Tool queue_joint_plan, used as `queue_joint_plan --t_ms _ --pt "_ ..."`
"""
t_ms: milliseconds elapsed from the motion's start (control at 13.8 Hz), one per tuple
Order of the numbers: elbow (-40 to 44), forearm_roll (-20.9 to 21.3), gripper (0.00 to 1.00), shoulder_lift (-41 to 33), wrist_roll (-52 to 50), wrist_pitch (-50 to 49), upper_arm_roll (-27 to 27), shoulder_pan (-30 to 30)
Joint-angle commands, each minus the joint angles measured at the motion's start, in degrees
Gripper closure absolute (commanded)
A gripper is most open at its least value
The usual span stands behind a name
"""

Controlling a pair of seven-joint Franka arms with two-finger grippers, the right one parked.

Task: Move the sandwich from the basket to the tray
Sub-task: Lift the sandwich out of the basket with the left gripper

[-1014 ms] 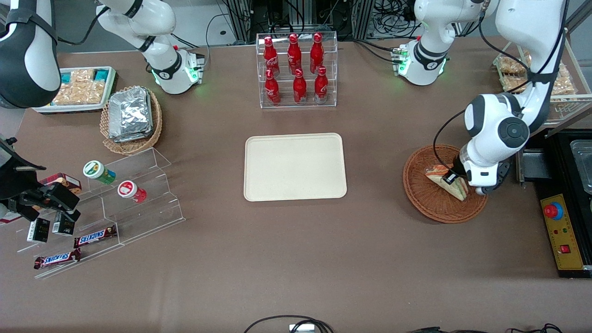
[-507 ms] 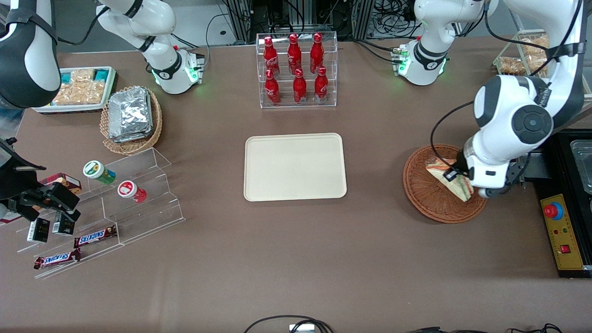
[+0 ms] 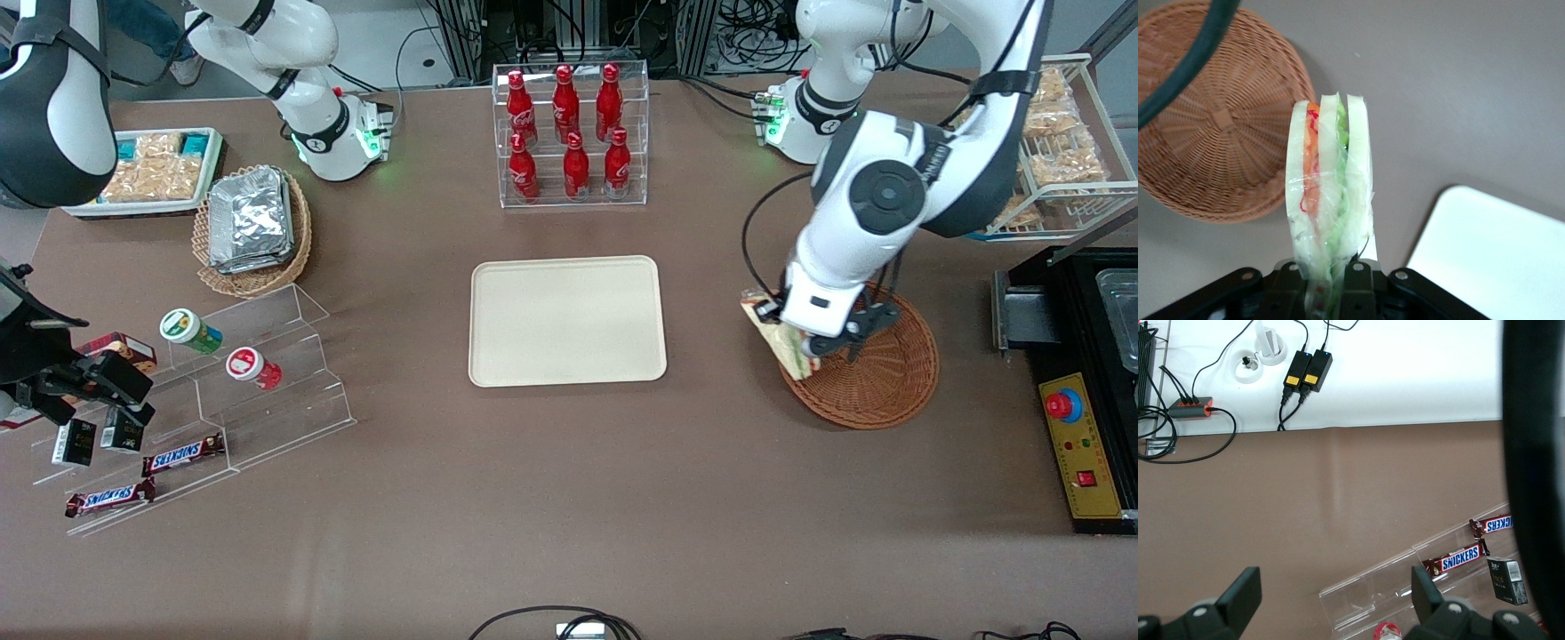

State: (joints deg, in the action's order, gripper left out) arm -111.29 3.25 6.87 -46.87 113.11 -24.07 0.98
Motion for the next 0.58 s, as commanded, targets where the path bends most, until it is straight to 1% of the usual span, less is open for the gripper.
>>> queue_joint_plan --t_ms 0,145,290,362,435,507 --pt "1.6 3.0 1.0 1.5 0.6 -1.4 -4.5 0.2" --pt "1.6 6.0 1.0 2.4 0.6 -1.4 -6.6 3.2" --pt "1.6 9.9 1.0 4.6 0.6 -1.3 -6.6 8.9" --pt "1.7 11.3 0.98 6.2 0.6 -1.1 -6.6 10.9" --pt "1.9 12.5 0.9 7.5 0.6 -1.0 -6.6 12.5" --pt "2.7 12.9 0.88 9.2 0.6 -1.0 -6.6 13.8"
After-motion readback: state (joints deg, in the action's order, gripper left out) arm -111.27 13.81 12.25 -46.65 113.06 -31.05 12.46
